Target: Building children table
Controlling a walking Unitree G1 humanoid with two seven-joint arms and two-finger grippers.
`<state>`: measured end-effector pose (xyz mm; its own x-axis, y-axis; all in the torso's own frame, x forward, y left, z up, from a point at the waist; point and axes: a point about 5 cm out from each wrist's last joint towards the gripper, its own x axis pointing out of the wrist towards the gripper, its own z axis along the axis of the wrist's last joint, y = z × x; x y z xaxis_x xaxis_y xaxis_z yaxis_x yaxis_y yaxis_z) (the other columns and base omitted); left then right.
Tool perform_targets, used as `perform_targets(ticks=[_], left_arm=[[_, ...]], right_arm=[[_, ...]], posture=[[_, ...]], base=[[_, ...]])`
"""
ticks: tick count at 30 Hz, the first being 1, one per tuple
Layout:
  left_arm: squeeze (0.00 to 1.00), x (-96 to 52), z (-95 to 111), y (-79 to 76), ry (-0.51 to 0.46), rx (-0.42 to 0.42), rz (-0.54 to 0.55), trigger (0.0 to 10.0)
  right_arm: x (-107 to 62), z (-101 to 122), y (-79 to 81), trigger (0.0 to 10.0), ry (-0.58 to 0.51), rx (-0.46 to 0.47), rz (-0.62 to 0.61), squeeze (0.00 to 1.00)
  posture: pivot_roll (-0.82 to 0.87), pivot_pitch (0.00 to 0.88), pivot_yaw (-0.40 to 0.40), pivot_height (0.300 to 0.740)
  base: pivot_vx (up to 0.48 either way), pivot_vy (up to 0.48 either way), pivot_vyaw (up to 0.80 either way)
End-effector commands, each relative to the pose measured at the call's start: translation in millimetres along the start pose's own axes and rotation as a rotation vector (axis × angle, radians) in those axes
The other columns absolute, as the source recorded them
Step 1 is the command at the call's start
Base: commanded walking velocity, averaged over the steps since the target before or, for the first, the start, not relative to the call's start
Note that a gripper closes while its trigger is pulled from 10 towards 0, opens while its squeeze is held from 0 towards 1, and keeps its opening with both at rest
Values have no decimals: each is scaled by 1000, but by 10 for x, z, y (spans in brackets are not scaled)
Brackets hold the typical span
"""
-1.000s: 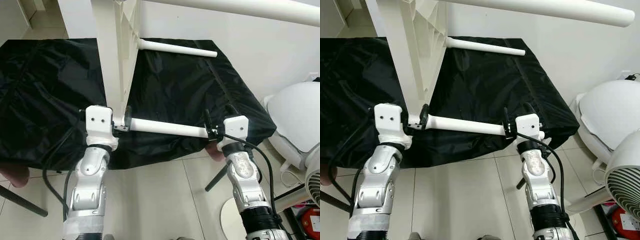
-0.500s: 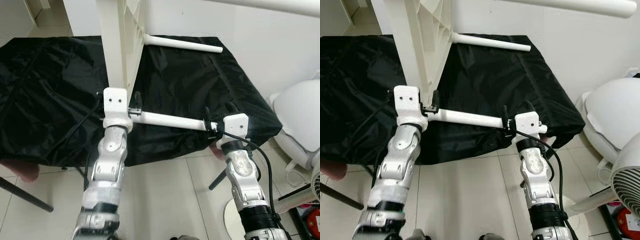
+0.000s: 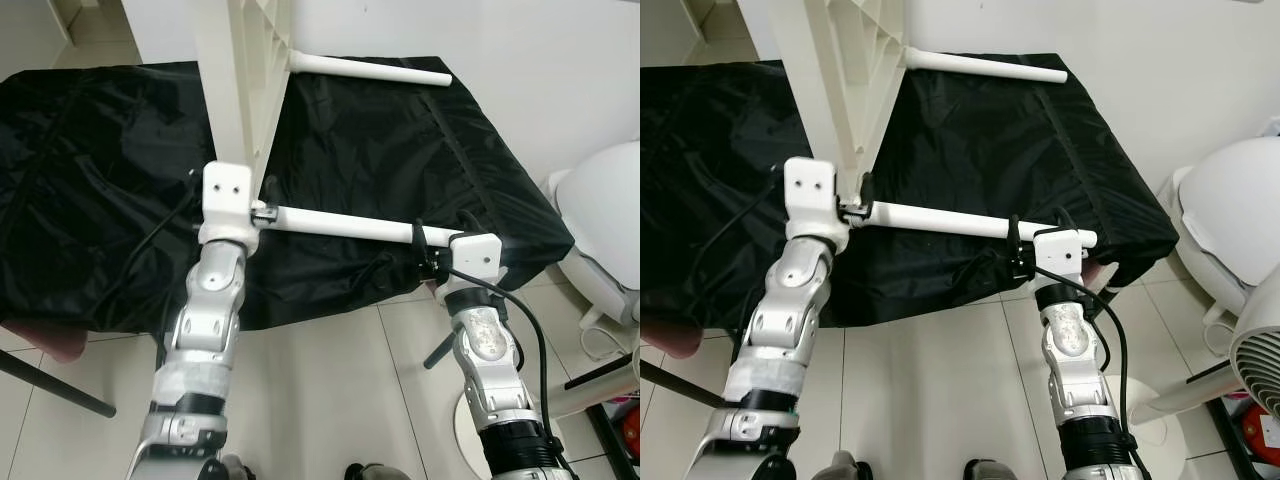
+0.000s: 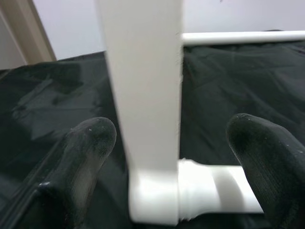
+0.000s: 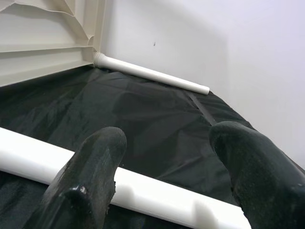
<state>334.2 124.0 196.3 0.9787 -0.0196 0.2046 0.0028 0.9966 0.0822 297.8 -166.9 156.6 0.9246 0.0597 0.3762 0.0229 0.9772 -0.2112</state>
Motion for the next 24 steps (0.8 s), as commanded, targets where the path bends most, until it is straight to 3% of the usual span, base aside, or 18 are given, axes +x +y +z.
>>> perform_targets(ticks=[1,6,14,17,24], left_arm=[[0,-13,19,74,0,1,71,10000],[0,-39,22,175,4,-12,124,10000],[0,41,45,148,-16,-23,97,10000],[0,243,207,121,-68,-42,59,10000],[0,406,299,75,-81,-49,22,10000]], right_arm=[[-6,-27,39,10000,18,5,6,0],[23,-19,66,10000,16,8,22,0],[55,-12,91,10000,14,7,39,0],[66,-2,82,10000,14,-2,44,0],[52,4,71,10000,14,-10,41,0]], posture=[[-99,131,22,740],[-89,129,8,740],[-92,128,-6,740],[-103,137,-9,740],[-128,147,3,740]], base=[[0,0,0],[0,0,0],[0,0,0],[0,0,0],[0,0,0]])
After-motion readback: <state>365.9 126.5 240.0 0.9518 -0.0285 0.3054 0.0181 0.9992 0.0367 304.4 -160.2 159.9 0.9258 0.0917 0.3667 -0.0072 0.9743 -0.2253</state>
